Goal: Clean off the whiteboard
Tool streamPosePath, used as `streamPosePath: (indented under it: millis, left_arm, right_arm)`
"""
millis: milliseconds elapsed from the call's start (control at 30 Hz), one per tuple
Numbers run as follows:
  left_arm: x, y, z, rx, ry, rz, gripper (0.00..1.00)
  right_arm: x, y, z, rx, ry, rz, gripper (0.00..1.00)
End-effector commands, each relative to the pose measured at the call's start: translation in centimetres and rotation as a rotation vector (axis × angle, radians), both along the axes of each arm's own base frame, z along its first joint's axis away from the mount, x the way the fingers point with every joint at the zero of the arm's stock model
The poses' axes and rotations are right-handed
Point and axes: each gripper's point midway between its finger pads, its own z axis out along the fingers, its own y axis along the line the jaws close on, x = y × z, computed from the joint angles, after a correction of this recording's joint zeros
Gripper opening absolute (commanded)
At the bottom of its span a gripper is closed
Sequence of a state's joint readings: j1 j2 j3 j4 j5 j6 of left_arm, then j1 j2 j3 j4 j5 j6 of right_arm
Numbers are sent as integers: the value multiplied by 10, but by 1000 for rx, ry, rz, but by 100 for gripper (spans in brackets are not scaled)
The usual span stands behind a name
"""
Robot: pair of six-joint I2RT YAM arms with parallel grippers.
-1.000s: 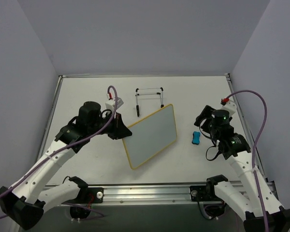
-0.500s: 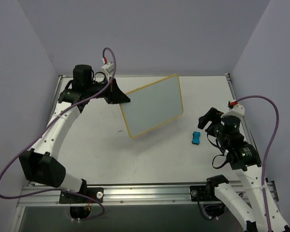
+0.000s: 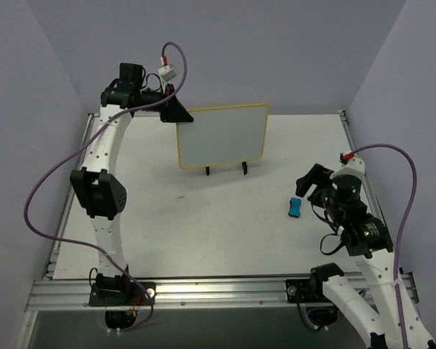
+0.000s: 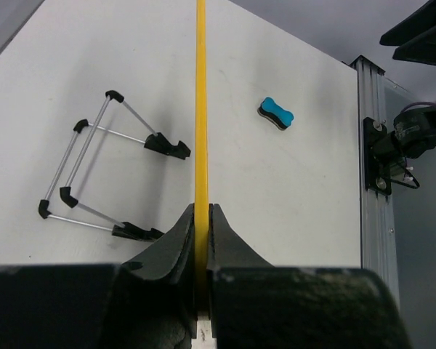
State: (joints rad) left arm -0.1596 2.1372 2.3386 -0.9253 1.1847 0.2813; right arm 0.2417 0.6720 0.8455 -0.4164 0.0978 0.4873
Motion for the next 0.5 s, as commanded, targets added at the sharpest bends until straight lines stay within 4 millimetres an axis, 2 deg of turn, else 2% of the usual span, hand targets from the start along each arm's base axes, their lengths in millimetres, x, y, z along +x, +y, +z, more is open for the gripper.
streamPosePath:
  millis: [0, 67, 100, 233, 300, 333, 367, 400, 433, 467]
  left_arm:
    - [-2, 14, 22, -83, -77, -79, 2]
    - [21, 18, 22, -109, -89, -54, 2]
    - [26, 22, 27, -122, -111, -55, 2]
    - [42, 26, 27, -192, -99, -92, 2]
    - [45, 25, 28, -221, -72, -111, 2]
    - [42, 22, 7, -240, -2, -148, 2]
    - [40, 19, 37, -259, -114, -168, 2]
    - [36, 18, 34, -272, -106, -174, 2]
    - [27, 18, 49, -271, -340, -220, 2]
    - [31, 17, 29, -277, -115, -206, 2]
  right_arm:
    - [-1, 3, 17, -1, -42, 31, 70]
    - [-1, 5, 15, -3, -34, 43, 70]
    - [-1, 6, 13, -5, -25, 46, 70]
    - [0, 3, 14, -11, -29, 26, 70]
    - [2, 2, 12, -16, -25, 21, 70]
    - [3, 2, 11, -20, -22, 24, 70]
    - [3, 2, 10, -22, -18, 23, 70]
    - [4, 3, 8, -25, -6, 26, 70]
    - [5, 4, 6, -26, 2, 29, 70]
    - [6, 3, 5, -27, 3, 26, 70]
